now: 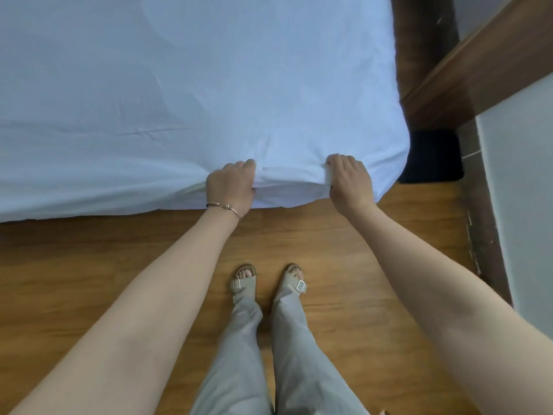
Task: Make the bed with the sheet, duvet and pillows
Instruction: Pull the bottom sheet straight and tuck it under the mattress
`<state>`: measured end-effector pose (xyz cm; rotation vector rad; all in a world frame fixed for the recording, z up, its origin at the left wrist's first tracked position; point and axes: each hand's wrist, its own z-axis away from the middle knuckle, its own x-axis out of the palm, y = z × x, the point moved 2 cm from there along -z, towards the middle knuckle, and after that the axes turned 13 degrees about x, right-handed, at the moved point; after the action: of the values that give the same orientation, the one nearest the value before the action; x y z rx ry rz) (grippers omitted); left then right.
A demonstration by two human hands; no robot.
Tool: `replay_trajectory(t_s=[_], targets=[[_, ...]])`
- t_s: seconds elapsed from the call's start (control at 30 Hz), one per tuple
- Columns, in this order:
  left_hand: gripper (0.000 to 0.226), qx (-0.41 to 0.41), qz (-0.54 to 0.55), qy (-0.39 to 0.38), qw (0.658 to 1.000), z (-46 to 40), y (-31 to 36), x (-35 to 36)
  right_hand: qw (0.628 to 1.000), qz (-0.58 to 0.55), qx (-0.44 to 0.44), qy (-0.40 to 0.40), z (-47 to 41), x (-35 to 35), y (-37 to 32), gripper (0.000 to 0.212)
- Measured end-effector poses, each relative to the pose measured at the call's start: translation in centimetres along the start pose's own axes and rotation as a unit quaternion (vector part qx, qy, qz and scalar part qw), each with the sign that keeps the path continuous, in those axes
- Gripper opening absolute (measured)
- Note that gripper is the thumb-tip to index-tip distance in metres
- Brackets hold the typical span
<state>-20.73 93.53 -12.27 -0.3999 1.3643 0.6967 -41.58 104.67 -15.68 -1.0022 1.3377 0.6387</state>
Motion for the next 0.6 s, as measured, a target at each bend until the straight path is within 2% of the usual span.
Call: replay_trajectory(t_s=[0.07, 0.17, 0.27, 0.37, 0.43, 0.5, 0.53, 0.57, 0.6], targets=[[0.029, -0.008, 0.021, 0.036, 0.999, -0.1, -0.1, -0.5, 0.999, 0.005, -0.041, -0.017, -0.6, -2.0, 0.4, 0.049], [0.046, 0.087, 0.001, 0.087, 0.992, 0.9, -0.4, -1.1, 0.995, 0.035, -0.092, -0.021, -0.8, -3.9, 0.6, 0.046], [0.052, 0.156, -0.028, 0.140, 0.977, 2.2, -0.8, -1.0, 0.994, 0.058, -0.089, -0.029, 1.3, -4.4, 0.7, 0.037], [0.054, 0.177, 0.027, 0.134, 0.975, 3.7, -0.7, -0.8, 0.996, 0.047, -0.067, -0.030, 4.3, -4.9, 1.9, 0.040], [0.056, 0.150, 0.100, 0.038, 0.983, 4.6, -0.2, 0.2, 0.994, 0.064, -0.035, -0.087, 6.1, -5.4, 2.8, 0.033], [0.050, 0.104, 0.160, -0.189, 0.963, 5.9, 0.8, 1.7, 0.961, 0.142, 0.030, -0.237, 7.8, -5.3, 4.4, 0.030], [0.045, 0.106, 0.150, -0.266, 0.946, 6.5, 1.5, 2.3, 0.935, 0.166, 0.070, -0.305, 8.5, -5.0, 5.6, 0.034], [0.041, 0.111, 0.135, -0.291, 0.941, 7.0, 2.0, 3.0, 0.908, 0.175, 0.114, -0.362, 9.0, -4.9, 6.5, 0.038], [0.039, 0.102, 0.138, -0.277, 0.945, 7.3, 2.4, 3.4, 0.899, 0.148, 0.154, -0.382, 9.2, -4.9, 7.1, 0.042]])
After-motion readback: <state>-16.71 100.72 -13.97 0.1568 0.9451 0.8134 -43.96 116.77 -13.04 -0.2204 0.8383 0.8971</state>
